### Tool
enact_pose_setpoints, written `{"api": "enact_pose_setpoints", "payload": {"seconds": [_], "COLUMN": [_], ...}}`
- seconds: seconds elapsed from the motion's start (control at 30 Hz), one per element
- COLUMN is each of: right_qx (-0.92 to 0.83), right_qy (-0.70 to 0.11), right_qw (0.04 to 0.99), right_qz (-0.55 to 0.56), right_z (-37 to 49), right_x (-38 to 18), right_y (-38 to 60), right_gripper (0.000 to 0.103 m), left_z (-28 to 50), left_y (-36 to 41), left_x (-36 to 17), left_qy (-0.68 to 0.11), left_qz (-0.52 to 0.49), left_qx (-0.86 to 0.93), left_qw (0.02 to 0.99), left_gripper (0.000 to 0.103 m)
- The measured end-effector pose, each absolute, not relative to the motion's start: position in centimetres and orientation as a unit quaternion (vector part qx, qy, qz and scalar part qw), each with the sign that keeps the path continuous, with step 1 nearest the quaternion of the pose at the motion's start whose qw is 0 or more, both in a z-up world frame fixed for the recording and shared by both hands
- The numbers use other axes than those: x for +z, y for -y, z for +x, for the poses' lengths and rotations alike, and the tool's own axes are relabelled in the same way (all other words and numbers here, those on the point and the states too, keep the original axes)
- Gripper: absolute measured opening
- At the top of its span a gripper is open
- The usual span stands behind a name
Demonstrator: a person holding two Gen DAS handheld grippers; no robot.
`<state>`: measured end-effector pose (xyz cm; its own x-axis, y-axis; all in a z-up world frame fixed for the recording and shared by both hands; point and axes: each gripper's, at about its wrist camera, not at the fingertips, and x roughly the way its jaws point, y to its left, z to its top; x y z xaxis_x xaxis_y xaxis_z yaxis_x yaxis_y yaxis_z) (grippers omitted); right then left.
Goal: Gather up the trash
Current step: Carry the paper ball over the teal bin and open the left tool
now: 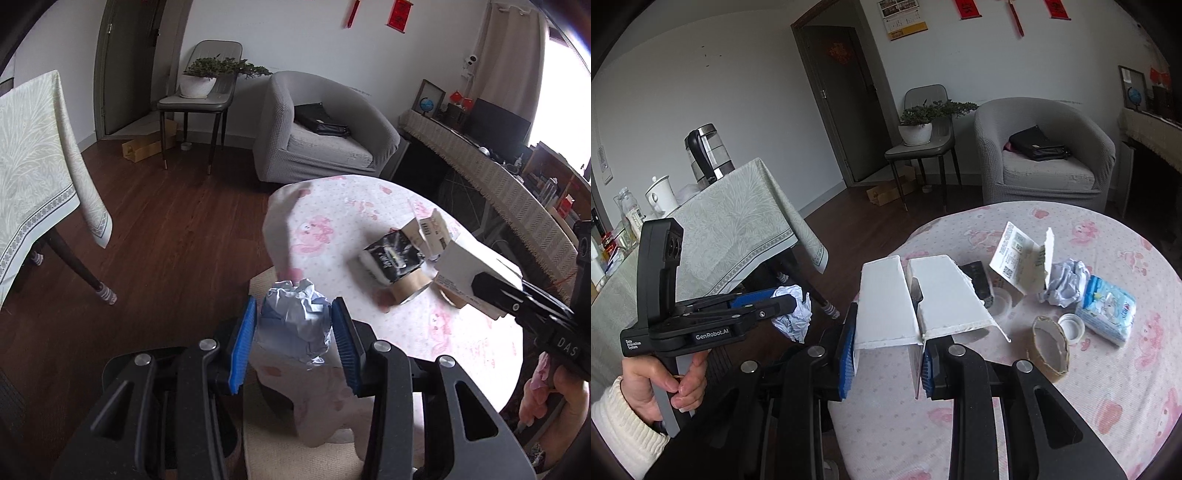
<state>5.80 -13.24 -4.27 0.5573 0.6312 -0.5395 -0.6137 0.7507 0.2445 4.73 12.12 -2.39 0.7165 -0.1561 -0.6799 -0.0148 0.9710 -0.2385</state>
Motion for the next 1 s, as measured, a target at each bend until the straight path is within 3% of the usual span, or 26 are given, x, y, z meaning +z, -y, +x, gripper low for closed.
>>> {"api": "enact_pose_setpoints", "payload": {"seconds": [1.0], "right_qx": [0.442], "right_qy": [-0.383], "right_qw": [0.807], "right_qz": [-0.080], "right_z": [4.3], "right_x": [-10.0], "right_y": [-4.8], "right_gripper": [0.029], "left_z": [2.2], "left_y": [-26.5], "left_x": [-17.2], "left_qy": [-0.524], "left_qz": [-0.140], "left_qx": [0.067], "left_qw": [0.838], "left_gripper": [0.044]}}
